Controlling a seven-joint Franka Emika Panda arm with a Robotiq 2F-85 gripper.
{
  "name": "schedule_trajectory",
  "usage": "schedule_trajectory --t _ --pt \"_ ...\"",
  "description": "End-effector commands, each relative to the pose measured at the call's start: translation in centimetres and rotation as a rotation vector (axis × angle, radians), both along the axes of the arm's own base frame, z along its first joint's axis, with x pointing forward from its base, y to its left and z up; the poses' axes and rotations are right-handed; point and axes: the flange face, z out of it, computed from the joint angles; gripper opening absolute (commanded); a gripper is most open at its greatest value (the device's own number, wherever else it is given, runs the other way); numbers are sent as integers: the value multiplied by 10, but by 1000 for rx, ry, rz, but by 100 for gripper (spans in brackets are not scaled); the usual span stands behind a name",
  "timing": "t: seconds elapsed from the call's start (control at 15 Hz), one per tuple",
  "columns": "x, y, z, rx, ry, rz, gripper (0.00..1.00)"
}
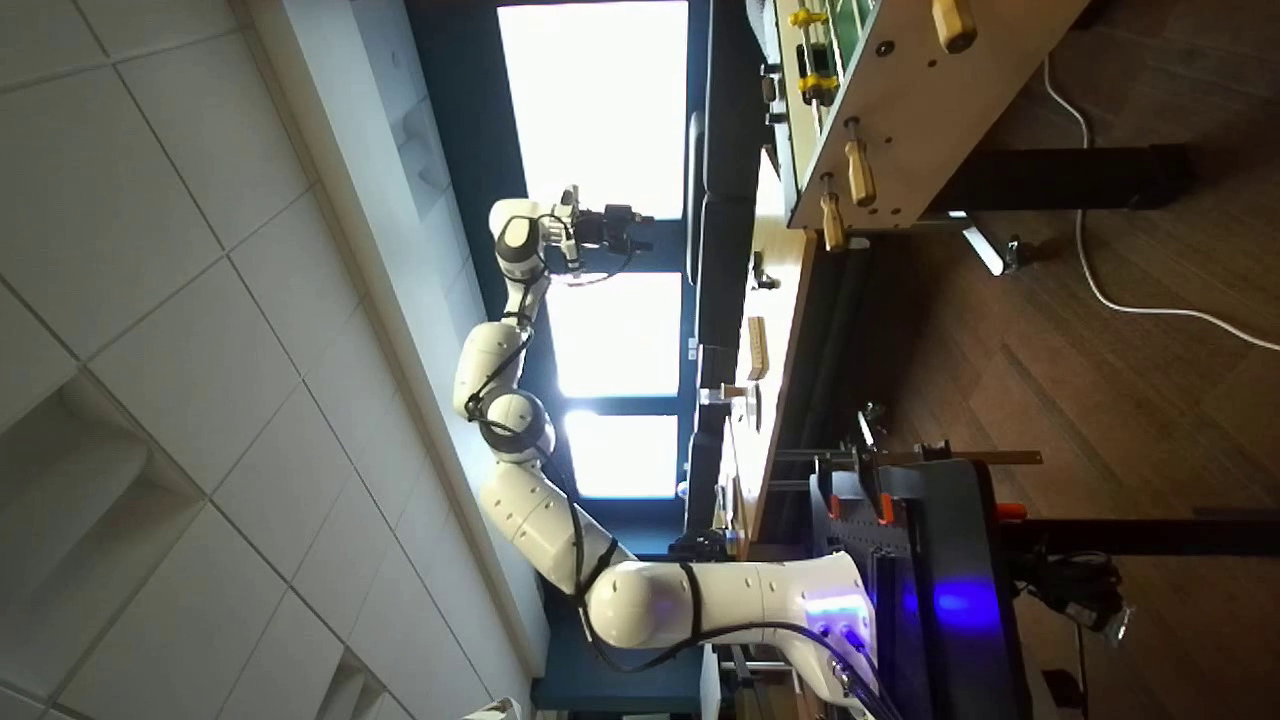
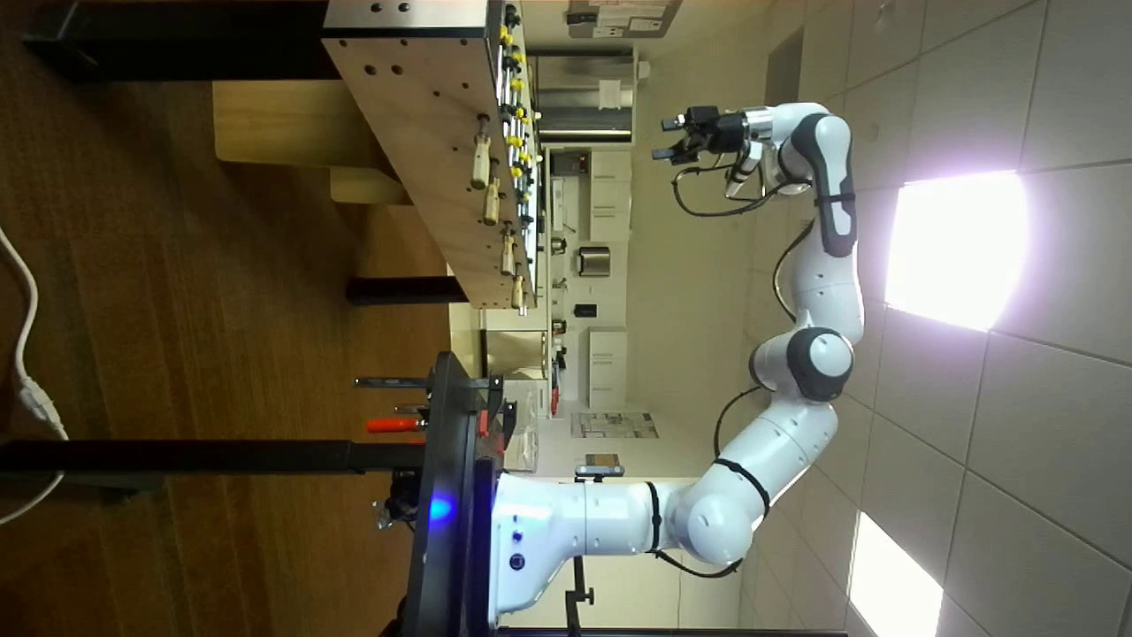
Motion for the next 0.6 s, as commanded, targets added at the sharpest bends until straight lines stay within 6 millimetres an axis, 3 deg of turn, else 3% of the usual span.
schedule_trajectory --t 0.0,0.13,0.53 --pt "-49 0 53 13 4 -1 100" --pt "-71 3 61 23 12 4 100" --pt "-118 16 48 43 38 31 100"
